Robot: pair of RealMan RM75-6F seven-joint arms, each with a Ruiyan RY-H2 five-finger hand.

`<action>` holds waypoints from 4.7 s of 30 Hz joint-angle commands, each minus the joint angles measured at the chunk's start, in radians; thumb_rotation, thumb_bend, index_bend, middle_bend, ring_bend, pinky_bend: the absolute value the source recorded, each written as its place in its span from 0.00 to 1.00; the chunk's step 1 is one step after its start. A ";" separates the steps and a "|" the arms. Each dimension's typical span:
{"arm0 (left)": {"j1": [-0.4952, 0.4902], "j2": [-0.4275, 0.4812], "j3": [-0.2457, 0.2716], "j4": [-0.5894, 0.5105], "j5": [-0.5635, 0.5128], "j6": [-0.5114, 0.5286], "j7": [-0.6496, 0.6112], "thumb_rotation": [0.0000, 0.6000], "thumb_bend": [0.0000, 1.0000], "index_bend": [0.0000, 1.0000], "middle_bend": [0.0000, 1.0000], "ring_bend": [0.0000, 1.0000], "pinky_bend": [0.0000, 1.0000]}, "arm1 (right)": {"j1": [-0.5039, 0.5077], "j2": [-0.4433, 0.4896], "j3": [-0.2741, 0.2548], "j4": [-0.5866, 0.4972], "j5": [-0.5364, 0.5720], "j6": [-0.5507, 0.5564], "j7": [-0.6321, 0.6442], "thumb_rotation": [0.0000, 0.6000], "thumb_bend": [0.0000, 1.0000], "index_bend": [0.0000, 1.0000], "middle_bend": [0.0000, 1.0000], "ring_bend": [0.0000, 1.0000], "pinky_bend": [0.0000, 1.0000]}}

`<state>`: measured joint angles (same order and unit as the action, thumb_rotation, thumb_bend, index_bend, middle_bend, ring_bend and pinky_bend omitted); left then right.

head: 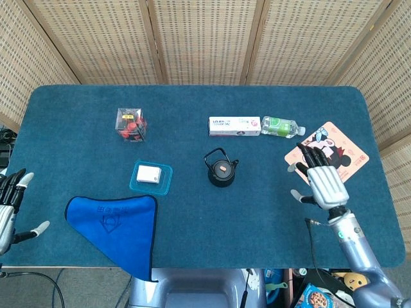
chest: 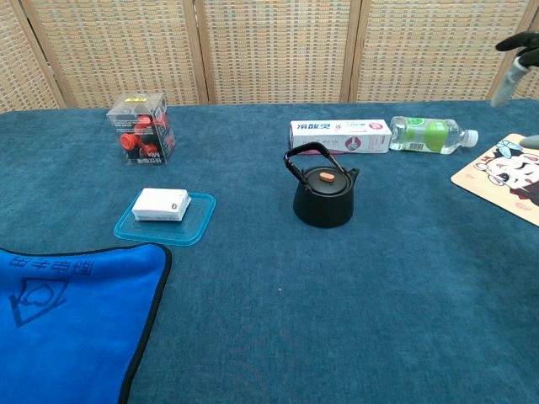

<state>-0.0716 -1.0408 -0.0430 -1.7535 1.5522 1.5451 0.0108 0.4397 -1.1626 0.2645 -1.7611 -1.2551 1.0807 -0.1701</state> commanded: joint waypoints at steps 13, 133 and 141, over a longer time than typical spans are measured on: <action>-0.019 -0.009 -0.020 0.014 -0.059 -0.044 0.002 1.00 0.07 0.00 0.00 0.00 0.00 | 0.437 -0.299 0.120 0.066 0.724 -0.090 -0.375 1.00 0.50 0.46 0.00 0.00 0.00; -0.043 -0.008 -0.030 0.026 -0.111 -0.090 -0.014 1.00 0.07 0.00 0.00 0.00 0.00 | 0.379 -0.396 -0.007 0.459 0.777 -0.109 -0.395 1.00 0.59 0.70 0.05 0.00 0.00; -0.047 -0.015 -0.027 0.017 -0.107 -0.095 0.012 1.00 0.07 0.00 0.00 0.00 0.00 | 0.344 -0.415 -0.042 0.517 0.695 -0.181 -0.318 1.00 0.56 0.66 0.04 0.00 0.00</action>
<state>-0.1186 -1.0553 -0.0703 -1.7363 1.4450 1.4503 0.0225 0.7904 -1.5762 0.2276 -1.2452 -0.5498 0.9091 -0.4957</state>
